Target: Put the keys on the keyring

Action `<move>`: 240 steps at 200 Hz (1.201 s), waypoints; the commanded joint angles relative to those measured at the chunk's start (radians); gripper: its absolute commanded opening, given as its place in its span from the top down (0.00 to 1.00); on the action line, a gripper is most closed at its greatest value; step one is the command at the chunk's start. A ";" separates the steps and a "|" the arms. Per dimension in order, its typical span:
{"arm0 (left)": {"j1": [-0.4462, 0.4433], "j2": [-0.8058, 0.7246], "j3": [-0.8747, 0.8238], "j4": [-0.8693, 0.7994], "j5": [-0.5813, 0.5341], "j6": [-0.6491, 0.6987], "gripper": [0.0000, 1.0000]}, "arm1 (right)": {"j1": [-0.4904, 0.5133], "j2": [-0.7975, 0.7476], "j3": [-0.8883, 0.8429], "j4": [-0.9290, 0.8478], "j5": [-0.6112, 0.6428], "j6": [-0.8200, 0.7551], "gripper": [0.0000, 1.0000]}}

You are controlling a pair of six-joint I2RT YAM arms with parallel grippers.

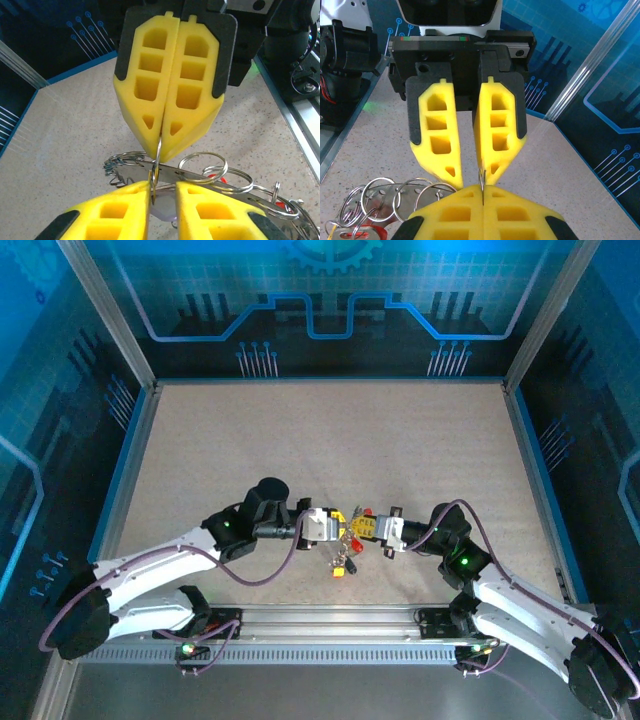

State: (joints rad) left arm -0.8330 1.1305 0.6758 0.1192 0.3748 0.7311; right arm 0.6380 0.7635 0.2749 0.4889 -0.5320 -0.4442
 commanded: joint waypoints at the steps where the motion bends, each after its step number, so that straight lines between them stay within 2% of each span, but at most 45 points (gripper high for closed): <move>1: 0.004 0.005 0.043 -0.009 0.017 -0.014 0.79 | -0.014 -0.012 0.023 0.048 -0.010 0.007 1.00; 30: 0.005 0.001 0.042 0.014 0.018 -0.018 0.81 | -0.014 -0.009 0.021 0.048 -0.011 0.007 1.00; 50: 0.004 -0.002 0.045 0.006 0.025 -0.007 0.93 | -0.014 -0.010 0.022 0.047 -0.011 0.006 1.00; 71: 0.004 -0.003 0.053 -0.017 0.020 0.002 0.99 | -0.014 -0.010 0.024 0.042 -0.011 0.003 1.00; 115: 0.003 -0.034 0.071 -0.074 -0.058 0.002 1.00 | -0.014 0.014 0.067 -0.075 0.021 -0.028 0.98; 131: 0.005 -0.053 0.094 -0.134 -0.104 0.011 1.00 | -0.014 0.032 0.079 -0.091 0.031 -0.030 0.85; 143: 0.004 -0.063 0.124 -0.219 -0.121 0.048 1.00 | -0.014 0.044 0.093 -0.115 0.035 -0.037 0.79; 193: -0.015 -0.031 0.298 -0.583 -0.243 0.160 1.00 | -0.003 0.103 0.167 -0.212 0.023 -0.038 0.72; 216: -0.031 -0.001 0.362 -0.662 -0.296 0.161 1.00 | 0.010 0.126 0.189 -0.248 0.023 -0.036 0.71; 240: -0.036 0.021 0.401 -0.693 -0.304 0.149 1.00 | 0.020 0.144 0.192 -0.228 0.012 -0.023 0.71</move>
State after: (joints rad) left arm -0.8597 1.1324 1.0157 -0.4911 0.1135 0.8684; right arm 0.6415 0.8913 0.4374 0.2844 -0.5056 -0.4786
